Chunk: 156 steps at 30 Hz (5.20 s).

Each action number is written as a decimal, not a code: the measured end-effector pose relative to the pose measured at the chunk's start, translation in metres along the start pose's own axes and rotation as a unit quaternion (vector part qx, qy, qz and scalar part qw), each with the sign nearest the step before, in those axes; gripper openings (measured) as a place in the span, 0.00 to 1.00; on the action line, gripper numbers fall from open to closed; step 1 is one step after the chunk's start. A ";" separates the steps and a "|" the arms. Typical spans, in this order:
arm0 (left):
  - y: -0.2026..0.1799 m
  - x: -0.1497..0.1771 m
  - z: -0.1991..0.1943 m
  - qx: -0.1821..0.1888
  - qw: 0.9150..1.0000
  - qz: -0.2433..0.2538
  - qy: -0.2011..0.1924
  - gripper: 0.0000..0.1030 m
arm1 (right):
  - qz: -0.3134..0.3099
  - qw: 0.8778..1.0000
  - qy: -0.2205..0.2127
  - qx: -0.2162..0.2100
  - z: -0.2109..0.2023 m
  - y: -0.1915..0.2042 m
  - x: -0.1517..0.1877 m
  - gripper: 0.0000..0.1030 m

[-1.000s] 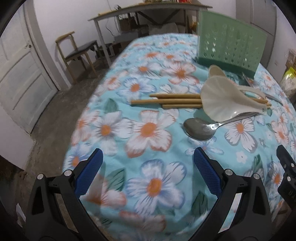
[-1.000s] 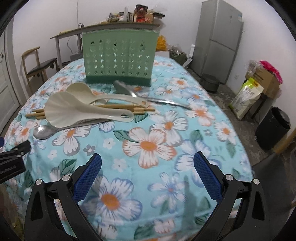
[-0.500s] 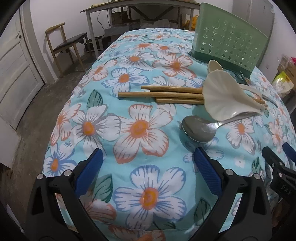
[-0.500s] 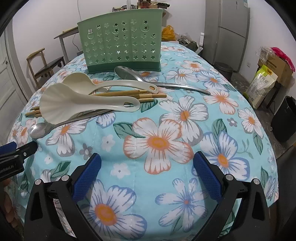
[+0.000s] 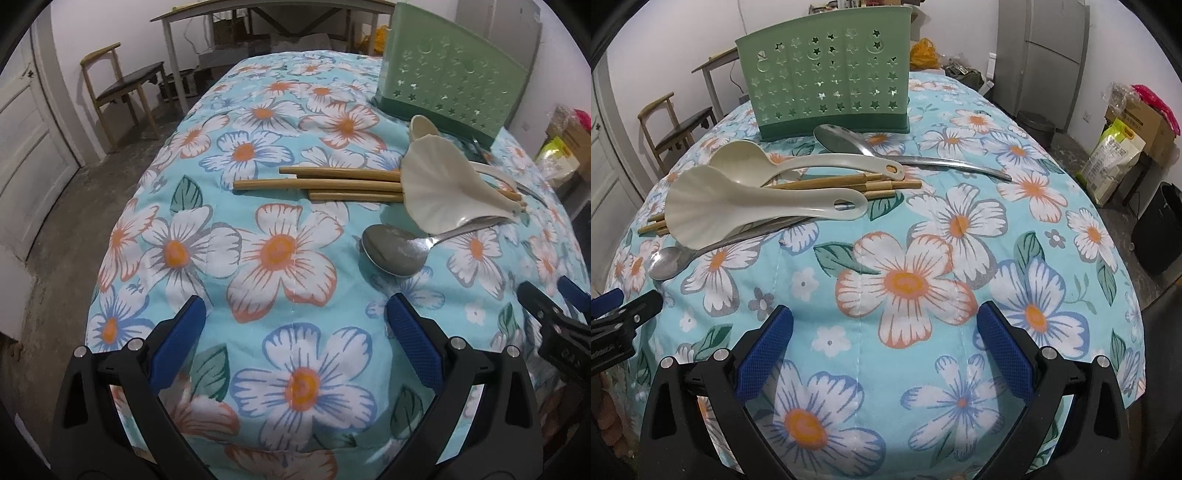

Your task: Organize utensils

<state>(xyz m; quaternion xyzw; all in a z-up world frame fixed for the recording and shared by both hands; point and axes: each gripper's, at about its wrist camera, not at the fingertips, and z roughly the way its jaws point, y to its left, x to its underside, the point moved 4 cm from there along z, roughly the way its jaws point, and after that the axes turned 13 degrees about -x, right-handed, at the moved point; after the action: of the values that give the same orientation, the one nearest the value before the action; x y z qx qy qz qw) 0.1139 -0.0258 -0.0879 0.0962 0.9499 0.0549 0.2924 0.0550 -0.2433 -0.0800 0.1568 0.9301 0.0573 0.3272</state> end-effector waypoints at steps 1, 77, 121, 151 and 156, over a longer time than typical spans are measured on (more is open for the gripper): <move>0.003 0.000 -0.002 0.006 1.000 -0.006 -0.006 0.93 | 0.001 1.000 0.002 0.000 0.000 0.000 0.000 0.94; 0.193 -0.014 -0.066 0.285 0.901 -0.304 -0.122 0.01 | -0.319 0.944 -0.080 -0.030 -0.003 0.165 -0.023 0.65; 0.169 -0.049 -0.071 0.292 0.909 -0.252 -0.157 0.01 | -0.115 0.971 -0.201 -0.061 -0.108 0.089 -0.089 0.02; -0.001 -0.256 -0.139 0.160 0.943 -0.084 -0.280 0.01 | -0.025 0.927 -0.294 -0.233 -0.162 -0.014 -0.131 0.02; -0.027 -0.267 -0.117 0.121 0.954 -0.049 -0.268 0.01 | -0.022 0.928 -0.287 -0.238 -0.154 -0.020 -0.135 0.02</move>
<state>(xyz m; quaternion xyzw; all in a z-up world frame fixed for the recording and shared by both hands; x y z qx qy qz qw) 0.2605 -0.1152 0.1497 0.0955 0.8395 -0.1030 0.5249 0.0527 -0.3072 0.1153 0.0634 0.7585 0.2223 0.6093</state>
